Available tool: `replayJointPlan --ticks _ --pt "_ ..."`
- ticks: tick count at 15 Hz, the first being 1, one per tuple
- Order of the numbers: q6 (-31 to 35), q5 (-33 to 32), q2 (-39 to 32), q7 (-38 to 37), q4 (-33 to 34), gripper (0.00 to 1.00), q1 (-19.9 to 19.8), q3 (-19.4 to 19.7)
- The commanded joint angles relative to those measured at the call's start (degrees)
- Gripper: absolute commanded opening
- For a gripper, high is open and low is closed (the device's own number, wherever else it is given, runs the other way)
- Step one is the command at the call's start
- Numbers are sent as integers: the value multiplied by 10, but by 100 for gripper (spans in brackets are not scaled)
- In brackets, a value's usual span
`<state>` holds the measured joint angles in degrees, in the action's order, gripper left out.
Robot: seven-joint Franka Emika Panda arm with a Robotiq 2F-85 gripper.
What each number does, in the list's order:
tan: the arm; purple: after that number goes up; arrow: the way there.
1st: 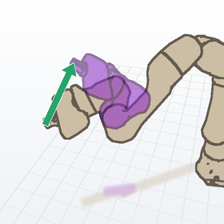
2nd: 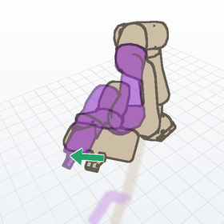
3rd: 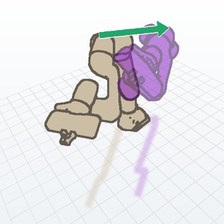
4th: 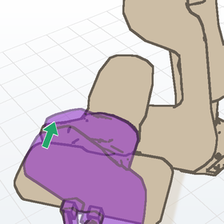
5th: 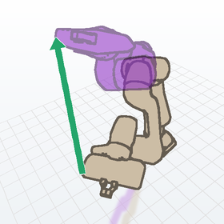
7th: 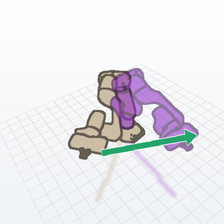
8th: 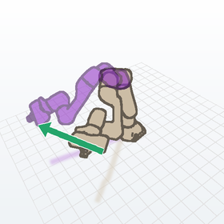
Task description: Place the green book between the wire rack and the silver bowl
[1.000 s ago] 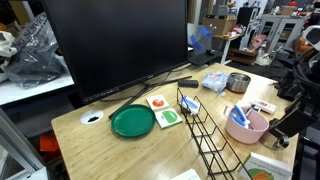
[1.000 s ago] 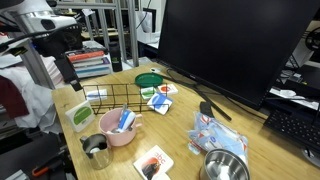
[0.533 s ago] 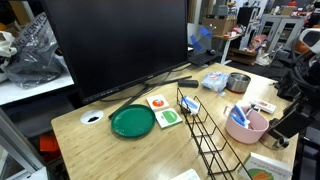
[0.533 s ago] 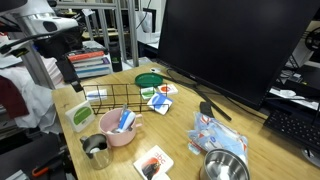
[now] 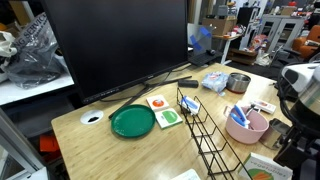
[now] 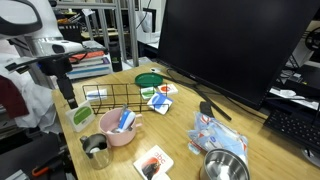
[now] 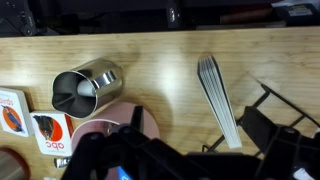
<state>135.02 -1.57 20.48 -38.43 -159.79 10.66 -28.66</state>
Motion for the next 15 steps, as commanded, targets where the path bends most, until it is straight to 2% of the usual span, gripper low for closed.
replayJointPlan --ticks 1,10,11,12,15 --pt "36 -4 -44 -6 2 100 14 15" --pt "162 -15 -137 -17 2 100 15 37" --pt "171 -17 -144 -15 2 93 16 40" --pt "180 -16 -148 -13 2 74 17 44" --pt "194 -15 -157 -9 2 52 19 56"
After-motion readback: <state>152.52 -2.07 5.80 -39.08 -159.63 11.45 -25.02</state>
